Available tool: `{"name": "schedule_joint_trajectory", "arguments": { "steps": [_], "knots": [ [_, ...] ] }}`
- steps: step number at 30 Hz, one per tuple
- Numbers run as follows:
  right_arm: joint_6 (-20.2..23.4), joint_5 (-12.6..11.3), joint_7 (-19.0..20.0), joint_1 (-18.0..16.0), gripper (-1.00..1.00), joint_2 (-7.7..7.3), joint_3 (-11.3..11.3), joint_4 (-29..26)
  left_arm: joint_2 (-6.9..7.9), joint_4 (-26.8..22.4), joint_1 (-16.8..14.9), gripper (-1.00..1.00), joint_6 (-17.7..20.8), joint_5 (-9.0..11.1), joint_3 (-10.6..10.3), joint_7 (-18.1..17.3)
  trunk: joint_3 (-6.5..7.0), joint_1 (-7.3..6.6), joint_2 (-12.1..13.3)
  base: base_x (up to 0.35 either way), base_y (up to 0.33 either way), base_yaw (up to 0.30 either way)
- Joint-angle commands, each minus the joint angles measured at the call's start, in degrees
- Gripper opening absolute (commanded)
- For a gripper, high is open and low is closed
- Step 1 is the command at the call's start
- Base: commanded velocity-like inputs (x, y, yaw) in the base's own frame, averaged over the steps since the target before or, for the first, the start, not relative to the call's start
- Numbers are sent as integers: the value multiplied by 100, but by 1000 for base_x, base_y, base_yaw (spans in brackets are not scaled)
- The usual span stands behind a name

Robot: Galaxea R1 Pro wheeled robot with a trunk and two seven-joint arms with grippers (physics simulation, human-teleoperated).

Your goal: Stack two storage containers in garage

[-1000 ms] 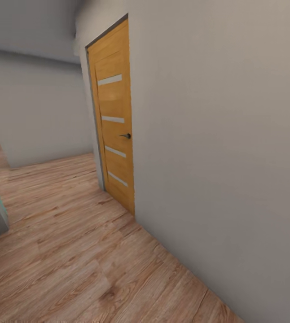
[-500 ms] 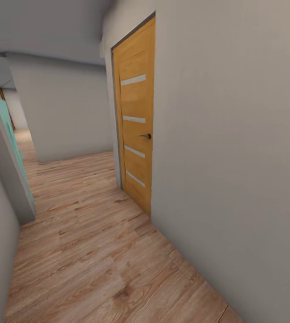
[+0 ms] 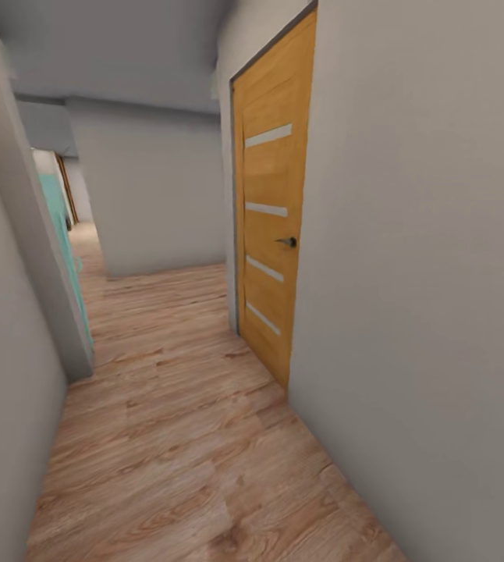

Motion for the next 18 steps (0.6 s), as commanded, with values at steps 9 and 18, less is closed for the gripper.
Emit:
{"name": "schedule_joint_trajectory", "arguments": {
  "steps": [9, 18],
  "knots": [
    [-26, 18, -29, -8, 100, -3, 26, 19, 3, -5, 3, 100, 8, 40, 6, -4, -5, 3, -3, 305, -190, 276],
    [-26, 18, -29, -8, 100, -7, 26, 19, 7, -5, 4, 100, 9, 45, 6, -4, -5, 3, -3, 303, -194, 276]
  ]
}}
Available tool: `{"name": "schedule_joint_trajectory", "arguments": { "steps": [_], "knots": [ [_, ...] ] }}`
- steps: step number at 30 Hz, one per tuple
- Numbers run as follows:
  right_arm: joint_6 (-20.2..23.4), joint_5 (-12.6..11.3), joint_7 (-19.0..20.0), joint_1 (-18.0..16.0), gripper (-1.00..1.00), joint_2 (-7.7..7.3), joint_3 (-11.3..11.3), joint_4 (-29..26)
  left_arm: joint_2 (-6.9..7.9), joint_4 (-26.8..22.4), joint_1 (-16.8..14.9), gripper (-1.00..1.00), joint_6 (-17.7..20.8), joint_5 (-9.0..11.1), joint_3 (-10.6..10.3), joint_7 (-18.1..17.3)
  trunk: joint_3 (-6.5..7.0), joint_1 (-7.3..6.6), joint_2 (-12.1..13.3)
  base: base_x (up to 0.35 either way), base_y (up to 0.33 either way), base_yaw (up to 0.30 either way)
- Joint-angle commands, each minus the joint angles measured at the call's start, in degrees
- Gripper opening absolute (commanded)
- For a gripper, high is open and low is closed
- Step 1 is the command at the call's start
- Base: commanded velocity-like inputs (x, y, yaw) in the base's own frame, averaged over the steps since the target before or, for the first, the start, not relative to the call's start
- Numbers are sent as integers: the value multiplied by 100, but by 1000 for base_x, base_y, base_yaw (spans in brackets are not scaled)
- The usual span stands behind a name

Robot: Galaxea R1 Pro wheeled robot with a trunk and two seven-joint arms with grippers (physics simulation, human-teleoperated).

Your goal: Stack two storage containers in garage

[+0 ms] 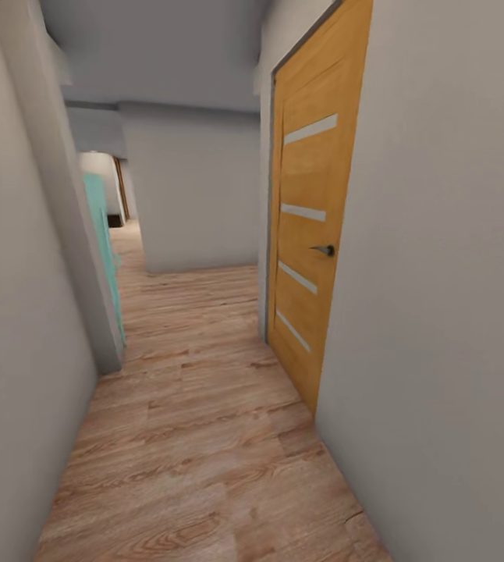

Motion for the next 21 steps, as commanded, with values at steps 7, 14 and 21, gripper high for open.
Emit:
{"name": "schedule_joint_trajectory", "arguments": {
  "steps": [7, 14, 21],
  "knots": [
    [-26, 18, -28, -8, 100, 3, 32, 19, -1, -5, 1, 100, -7, 48, 6, -4, -5, 3, -3, 304, -172, 276],
    [-26, 18, -28, -8, 100, 3, 35, 19, 0, 0, 3, 100, -9, 55, 6, -4, -5, 3, -3, 312, -109, 276],
    [-26, 18, -5, -8, 100, -2, 32, 19, 0, 3, 3, 100, -18, 56, 6, -4, -5, 3, -3, 318, -42, 229]
  ]
}}
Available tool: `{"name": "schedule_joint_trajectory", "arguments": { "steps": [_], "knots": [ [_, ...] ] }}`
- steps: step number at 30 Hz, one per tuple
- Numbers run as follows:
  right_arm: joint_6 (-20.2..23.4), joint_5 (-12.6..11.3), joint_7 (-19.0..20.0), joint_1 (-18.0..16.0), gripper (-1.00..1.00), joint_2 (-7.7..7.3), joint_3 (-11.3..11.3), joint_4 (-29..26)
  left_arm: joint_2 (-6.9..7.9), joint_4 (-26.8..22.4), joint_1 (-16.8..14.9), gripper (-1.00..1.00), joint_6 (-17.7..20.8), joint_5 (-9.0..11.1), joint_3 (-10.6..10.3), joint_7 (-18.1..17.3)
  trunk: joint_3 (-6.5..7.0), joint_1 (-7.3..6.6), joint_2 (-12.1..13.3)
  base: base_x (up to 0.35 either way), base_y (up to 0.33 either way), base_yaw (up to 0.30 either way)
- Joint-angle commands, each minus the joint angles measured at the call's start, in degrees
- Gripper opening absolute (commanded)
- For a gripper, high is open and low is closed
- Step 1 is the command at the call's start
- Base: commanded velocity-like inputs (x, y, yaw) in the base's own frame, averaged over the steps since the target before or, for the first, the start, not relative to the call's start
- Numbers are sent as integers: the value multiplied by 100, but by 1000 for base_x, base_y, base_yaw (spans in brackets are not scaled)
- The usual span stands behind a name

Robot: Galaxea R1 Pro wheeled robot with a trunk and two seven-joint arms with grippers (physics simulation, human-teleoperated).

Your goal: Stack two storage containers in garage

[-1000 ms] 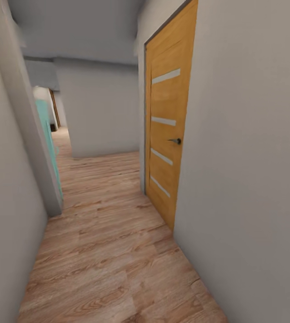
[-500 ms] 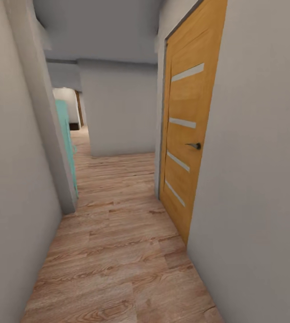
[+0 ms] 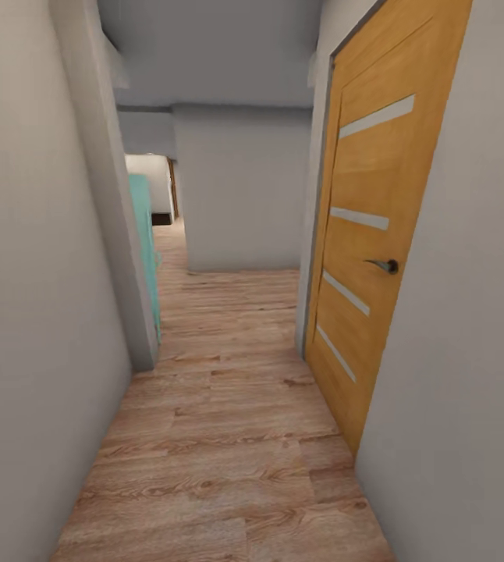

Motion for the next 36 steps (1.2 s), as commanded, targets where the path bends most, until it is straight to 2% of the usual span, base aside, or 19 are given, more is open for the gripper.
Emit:
{"name": "schedule_joint_trajectory", "arguments": {
  "steps": [1, 28, 36],
  "knots": [
    [-26, 18, -24, -8, 100, 2, 30, 19, -1, -5, 0, 100, -10, 36, 6, -4, -5, 3, -2, 321, -9, 89],
    [-27, 56, 16, -8, 100, 7, 41, 19, -10, -5, -4, 100, -2, 37, 6, 31, -5, 3, -2, 323, 0, 6],
    [-26, 37, 9, -8, 100, -9, 38, 19, -10, -5, -4, 100, -12, 37, 9, 33, -5, 3, -2, 323, 0, 208]
  ]
}}
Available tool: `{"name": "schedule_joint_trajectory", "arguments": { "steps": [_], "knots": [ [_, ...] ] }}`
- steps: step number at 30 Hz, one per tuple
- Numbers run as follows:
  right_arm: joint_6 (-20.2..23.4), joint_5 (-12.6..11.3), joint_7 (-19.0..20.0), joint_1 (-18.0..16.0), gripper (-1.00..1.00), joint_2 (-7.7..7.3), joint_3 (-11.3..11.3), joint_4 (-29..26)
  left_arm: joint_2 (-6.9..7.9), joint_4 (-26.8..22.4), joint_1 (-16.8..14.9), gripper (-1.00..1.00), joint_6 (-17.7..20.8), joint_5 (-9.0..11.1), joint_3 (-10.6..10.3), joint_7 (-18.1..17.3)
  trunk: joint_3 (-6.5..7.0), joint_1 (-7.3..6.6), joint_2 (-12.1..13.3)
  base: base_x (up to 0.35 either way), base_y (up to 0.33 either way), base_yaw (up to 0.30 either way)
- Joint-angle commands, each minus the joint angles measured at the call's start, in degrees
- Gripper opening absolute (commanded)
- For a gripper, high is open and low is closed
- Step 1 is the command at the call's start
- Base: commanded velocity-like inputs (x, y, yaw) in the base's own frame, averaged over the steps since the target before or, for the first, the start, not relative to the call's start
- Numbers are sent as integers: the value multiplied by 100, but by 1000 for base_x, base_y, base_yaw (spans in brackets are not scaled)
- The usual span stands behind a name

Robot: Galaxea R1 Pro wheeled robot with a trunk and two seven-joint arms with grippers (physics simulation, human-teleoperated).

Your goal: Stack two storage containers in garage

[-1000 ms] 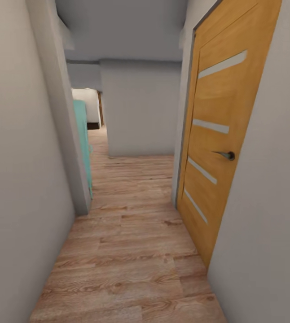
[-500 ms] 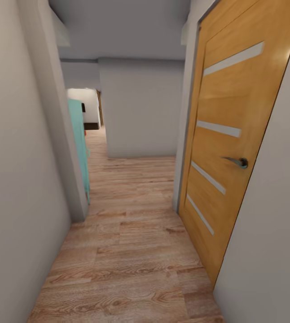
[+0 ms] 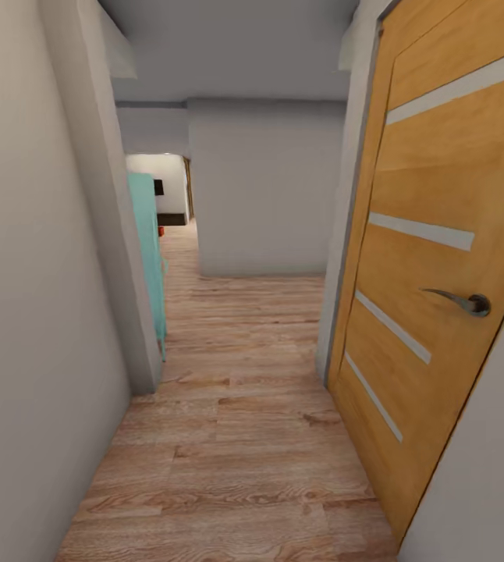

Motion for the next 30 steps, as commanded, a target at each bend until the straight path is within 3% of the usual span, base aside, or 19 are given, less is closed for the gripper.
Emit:
{"name": "schedule_joint_trajectory", "arguments": {
  "steps": [1, 9, 30],
  "knots": [
    [-26, 19, -31, -8, 100, 2, 30, 19, -1, -4, 1, 100, -15, 35, 8, 1, -5, 3, -2, 323, 0, 264],
    [-31, 25, -25, -8, 100, 2, 30, 19, -1, -4, 1, 100, -18, 33, 13, 5, -5, 3, -2, 323, 0, 209],
    [-34, 71, -23, -8, 100, -4, 53, 18, -1, -4, 1, 100, 24, 35, 4, 6, -5, 3, -2, 323, 0, 8]
  ]
}}
